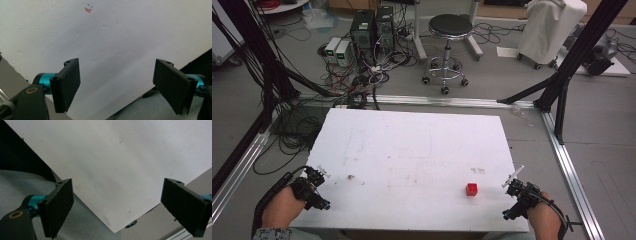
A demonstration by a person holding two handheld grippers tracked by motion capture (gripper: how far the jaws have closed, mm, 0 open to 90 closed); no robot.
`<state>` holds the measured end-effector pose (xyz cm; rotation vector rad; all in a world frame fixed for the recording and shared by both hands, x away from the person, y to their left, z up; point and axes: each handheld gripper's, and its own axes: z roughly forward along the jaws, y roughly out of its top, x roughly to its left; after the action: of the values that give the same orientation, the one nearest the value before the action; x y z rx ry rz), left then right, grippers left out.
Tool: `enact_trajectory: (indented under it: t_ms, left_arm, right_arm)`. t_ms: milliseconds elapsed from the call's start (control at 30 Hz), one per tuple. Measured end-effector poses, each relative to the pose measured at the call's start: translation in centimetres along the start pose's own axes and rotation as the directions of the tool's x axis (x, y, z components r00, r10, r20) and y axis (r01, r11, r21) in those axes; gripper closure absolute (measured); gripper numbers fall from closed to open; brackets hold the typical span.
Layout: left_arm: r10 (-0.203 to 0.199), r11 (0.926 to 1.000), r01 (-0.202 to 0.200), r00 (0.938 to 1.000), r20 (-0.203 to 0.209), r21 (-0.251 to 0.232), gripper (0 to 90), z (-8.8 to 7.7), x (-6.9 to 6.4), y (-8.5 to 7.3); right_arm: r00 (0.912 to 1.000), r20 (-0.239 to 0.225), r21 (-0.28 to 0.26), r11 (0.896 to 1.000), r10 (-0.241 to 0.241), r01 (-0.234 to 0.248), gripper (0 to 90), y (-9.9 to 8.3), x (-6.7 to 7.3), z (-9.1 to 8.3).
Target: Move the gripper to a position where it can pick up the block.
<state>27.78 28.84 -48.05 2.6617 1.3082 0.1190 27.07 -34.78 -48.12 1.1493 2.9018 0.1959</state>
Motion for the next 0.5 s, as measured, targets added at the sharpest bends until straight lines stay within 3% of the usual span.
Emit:
enact_trajectory:
  t_ms: [500]
  left_arm:
    - [0.005,1.0000,-0.005,1.0000,-0.007,0.003,22.2,-0.02,-0.08,0.06]
  right_arm:
    - [1.0000,0.009,-0.002,1.000,0.003,-0.003,10.7,-0.02,-0.02,-0.16]
